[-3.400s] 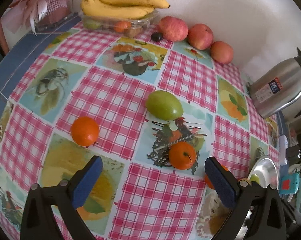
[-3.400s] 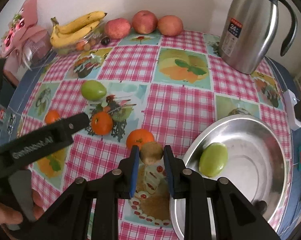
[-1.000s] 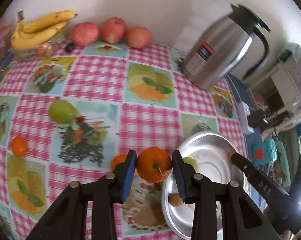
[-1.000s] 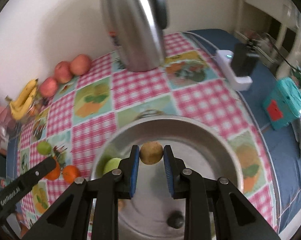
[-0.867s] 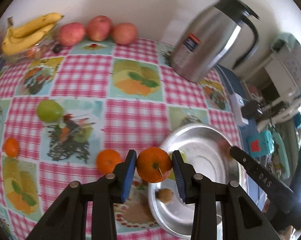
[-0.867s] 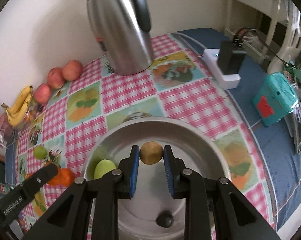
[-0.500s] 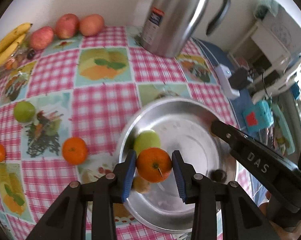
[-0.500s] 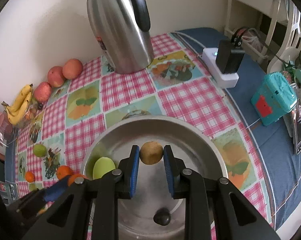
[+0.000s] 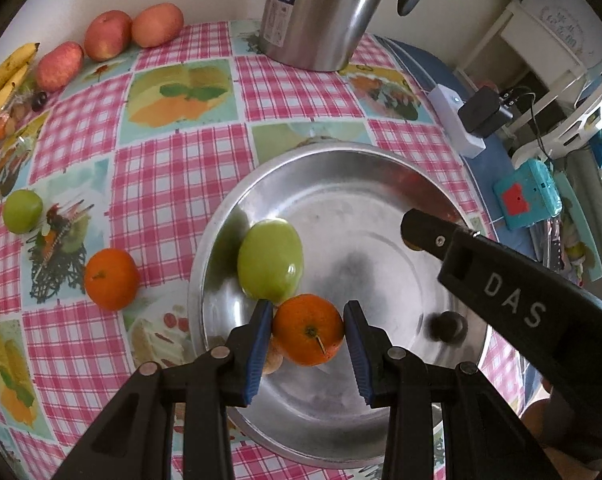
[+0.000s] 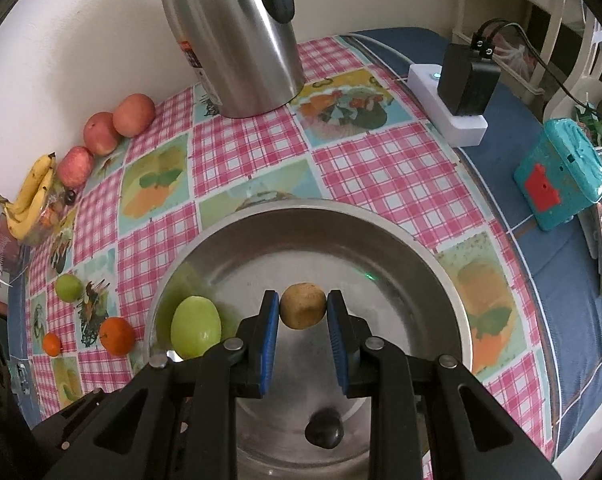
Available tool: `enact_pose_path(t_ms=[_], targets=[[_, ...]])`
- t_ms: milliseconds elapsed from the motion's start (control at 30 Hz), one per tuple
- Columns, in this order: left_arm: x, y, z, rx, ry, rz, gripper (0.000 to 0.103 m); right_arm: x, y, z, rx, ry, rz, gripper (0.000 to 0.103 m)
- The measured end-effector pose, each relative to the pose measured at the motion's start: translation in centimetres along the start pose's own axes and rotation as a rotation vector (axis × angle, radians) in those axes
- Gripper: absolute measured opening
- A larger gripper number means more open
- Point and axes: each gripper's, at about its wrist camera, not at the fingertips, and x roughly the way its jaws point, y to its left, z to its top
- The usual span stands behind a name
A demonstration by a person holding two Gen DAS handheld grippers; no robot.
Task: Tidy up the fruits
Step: 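Carry the kiwi and tangerine over the steel bowl and open both grippers, then withdraw both grippers from the steel bowl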
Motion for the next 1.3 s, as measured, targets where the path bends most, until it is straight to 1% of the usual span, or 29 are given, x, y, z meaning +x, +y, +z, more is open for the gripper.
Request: enact_pose_path(t_ms=[233, 300, 367, 467, 700, 800, 900, 1033, 1167, 1300], targets=[[0.2, -0.2, 0.0, 0.013, 0.009, -0.003, 0.042, -0.2, 0.3, 0.1, -0.006, -0.002, -0.006, 0.026], [0.2, -0.4, 0.0, 0.013, 0.008, -0.009, 0.051, -0.3, 0.2, 0.2, -0.002, 0.0, -0.008, 0.027], [0.0, -0.5, 0.1, 0.011, 0.003, -0.006, 0.057, -0.4, 0.1, 0.2, 0.0, -0.003, -0.01, 0.027], [-0.2, -0.4, 0.2, 0.009, -0.003, -0.01, 0.057, -0.7, 0.1, 0.2, 0.002, -0.01, -0.016, 0.033], [-1.8, 0.8, 0.6, -0.026, -0.035, -0.022, 0.057, -1.2, 0.1, 0.4, -0.001, -0.021, -0.014, 0.033], [-2.4, 2.7, 0.9, -0.083, -0.044, -0.023, 0.057, -1.1, 0.1, 0.4, -0.004, -0.018, -0.013, 0.033], [-3.2, 5.2, 1.1, -0.163, -0.064, -0.018, 0.057, -1.0, 0.2, 0.3, -0.004, -0.011, -0.013, 0.033], [-4.7, 8.8, 0.8, -0.26, -0.107, 0.017, 0.057, -0.9, 0.5, 0.3, -0.019, -0.005, -0.013, 0.033], [-6.2, 12.4, 0.2, -0.352, -0.151, 0.069, 0.057, -0.8, 1.2, 0.1, -0.04, 0.004, -0.012, 0.033], [-7.1, 14.4, -0.3, -0.404, -0.175, 0.094, 0.057, -1.1, 2.4, -0.2, -0.068, 0.001, -0.003, 0.033]])
